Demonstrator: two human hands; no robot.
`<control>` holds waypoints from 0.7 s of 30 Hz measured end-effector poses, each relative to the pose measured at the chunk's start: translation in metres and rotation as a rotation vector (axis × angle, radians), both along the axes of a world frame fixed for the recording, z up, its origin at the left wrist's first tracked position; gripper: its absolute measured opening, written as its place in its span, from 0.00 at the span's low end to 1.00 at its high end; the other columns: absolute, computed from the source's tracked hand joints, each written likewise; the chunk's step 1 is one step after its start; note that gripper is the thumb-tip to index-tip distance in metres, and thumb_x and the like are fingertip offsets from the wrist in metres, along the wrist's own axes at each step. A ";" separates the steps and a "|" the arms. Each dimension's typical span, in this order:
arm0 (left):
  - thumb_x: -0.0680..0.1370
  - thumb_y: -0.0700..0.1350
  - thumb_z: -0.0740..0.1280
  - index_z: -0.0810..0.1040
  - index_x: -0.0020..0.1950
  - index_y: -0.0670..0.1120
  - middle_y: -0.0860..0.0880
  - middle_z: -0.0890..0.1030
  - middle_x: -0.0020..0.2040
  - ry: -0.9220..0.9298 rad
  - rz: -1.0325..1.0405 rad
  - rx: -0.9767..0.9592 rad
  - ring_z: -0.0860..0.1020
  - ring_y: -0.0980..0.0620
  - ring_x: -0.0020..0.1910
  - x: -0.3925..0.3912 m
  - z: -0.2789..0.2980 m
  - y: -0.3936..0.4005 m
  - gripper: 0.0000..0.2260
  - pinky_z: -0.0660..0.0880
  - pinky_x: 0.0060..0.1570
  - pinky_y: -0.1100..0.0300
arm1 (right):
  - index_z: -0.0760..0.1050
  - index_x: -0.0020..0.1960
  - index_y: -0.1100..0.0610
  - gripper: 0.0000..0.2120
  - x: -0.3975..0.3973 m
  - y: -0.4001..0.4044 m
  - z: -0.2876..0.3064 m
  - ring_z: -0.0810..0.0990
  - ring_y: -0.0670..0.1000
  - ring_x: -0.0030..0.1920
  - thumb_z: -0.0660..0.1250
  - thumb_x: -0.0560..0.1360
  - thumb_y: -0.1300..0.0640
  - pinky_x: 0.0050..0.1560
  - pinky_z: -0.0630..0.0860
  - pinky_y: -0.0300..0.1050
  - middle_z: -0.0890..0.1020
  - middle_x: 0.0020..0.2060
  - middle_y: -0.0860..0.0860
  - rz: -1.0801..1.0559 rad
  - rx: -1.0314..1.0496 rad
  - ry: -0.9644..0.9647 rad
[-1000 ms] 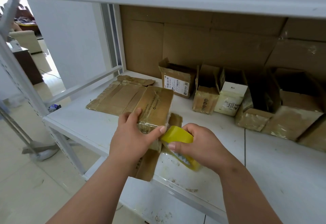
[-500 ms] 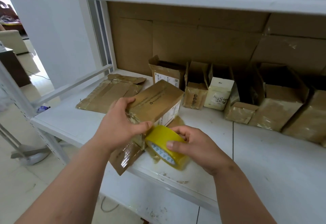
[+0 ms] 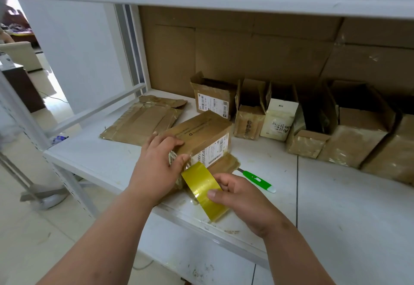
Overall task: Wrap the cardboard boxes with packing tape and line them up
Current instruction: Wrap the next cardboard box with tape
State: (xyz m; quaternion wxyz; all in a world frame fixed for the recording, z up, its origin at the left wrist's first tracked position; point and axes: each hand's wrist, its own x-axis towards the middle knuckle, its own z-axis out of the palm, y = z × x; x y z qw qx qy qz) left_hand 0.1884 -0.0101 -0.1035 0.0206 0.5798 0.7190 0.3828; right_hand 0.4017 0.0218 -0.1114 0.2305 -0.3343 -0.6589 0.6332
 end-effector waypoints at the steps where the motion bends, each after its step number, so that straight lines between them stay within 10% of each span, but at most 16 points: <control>1: 0.78 0.49 0.69 0.79 0.62 0.49 0.49 0.75 0.67 -0.009 -0.003 -0.001 0.60 0.42 0.77 0.001 0.000 0.000 0.13 0.60 0.73 0.49 | 0.80 0.59 0.53 0.17 0.001 0.001 -0.002 0.83 0.56 0.55 0.68 0.71 0.53 0.62 0.76 0.56 0.86 0.52 0.53 -0.001 -0.003 0.007; 13: 0.81 0.51 0.63 0.75 0.69 0.48 0.53 0.67 0.76 -0.079 0.005 -0.091 0.49 0.50 0.80 0.007 -0.001 -0.003 0.17 0.58 0.74 0.49 | 0.79 0.62 0.54 0.18 0.019 0.003 -0.009 0.82 0.53 0.54 0.66 0.73 0.53 0.62 0.75 0.54 0.84 0.55 0.56 0.087 -0.024 0.039; 21: 0.79 0.48 0.68 0.81 0.64 0.51 0.49 0.71 0.59 -0.121 0.216 0.058 0.66 0.44 0.64 0.022 -0.003 -0.003 0.14 0.64 0.64 0.54 | 0.79 0.60 0.53 0.17 0.024 0.013 -0.006 0.82 0.57 0.56 0.65 0.73 0.52 0.63 0.75 0.55 0.84 0.55 0.55 0.111 0.000 0.019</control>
